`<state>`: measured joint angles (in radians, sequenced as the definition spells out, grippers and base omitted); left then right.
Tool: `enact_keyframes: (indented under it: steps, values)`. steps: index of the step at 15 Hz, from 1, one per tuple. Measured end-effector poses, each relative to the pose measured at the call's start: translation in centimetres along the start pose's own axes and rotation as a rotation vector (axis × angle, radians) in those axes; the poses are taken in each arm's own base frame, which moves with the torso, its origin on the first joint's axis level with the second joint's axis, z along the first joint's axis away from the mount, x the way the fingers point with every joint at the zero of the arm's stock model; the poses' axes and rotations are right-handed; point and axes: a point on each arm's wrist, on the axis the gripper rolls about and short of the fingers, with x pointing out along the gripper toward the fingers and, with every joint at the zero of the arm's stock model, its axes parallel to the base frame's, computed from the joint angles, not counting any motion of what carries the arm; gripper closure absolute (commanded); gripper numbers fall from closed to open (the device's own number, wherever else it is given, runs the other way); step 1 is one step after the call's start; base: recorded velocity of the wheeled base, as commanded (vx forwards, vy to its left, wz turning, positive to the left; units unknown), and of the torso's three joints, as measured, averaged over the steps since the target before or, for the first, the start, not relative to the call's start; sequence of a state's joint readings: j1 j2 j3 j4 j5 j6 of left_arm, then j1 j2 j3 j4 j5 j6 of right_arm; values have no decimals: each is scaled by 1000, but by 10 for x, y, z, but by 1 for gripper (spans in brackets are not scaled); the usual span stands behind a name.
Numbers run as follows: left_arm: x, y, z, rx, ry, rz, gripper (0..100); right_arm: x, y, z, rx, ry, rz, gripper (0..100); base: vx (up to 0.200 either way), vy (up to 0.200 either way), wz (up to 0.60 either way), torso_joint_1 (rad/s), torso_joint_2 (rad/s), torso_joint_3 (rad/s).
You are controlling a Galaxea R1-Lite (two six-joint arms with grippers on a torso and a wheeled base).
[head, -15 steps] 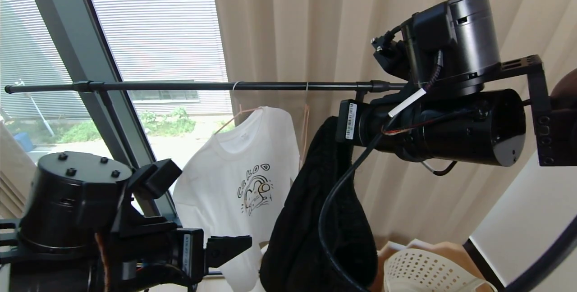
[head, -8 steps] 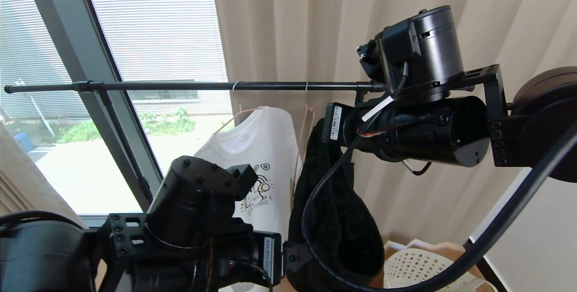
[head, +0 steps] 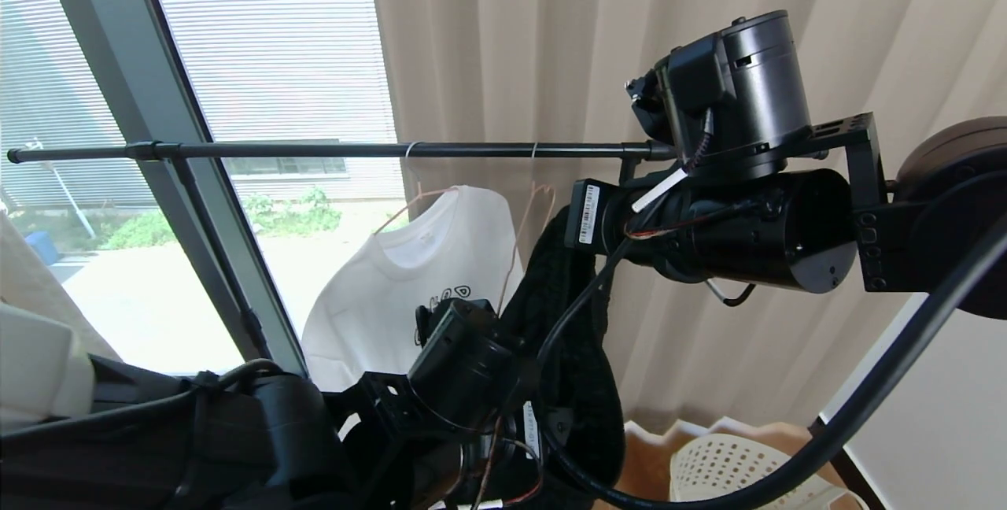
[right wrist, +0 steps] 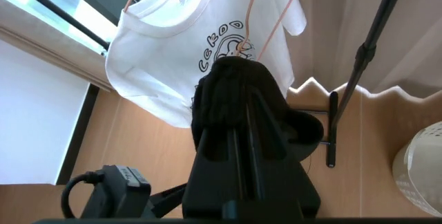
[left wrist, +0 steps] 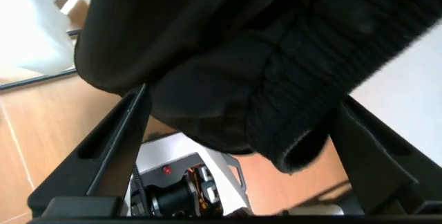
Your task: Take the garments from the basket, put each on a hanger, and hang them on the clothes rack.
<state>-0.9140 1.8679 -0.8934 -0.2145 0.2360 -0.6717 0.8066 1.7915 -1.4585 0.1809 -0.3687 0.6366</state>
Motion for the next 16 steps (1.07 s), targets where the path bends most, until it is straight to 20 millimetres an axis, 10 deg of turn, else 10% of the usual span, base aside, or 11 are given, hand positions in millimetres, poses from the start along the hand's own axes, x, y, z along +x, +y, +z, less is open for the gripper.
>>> enact_keyframes:
  steps: [11,12,16]
  values:
    - [22,14,-34,51,74,141,0,3,-16,15,27,-36,-47,100,0,0,0,0,0,0]
    - [22,14,-34,51,65,150,100,2,-17,16,27,-38,-50,100,0,0,0,0,0,0]
    - [7,13,-18,52,6,131,100,-5,-27,18,-27,-42,-70,100,0,0,0,0,0,0]
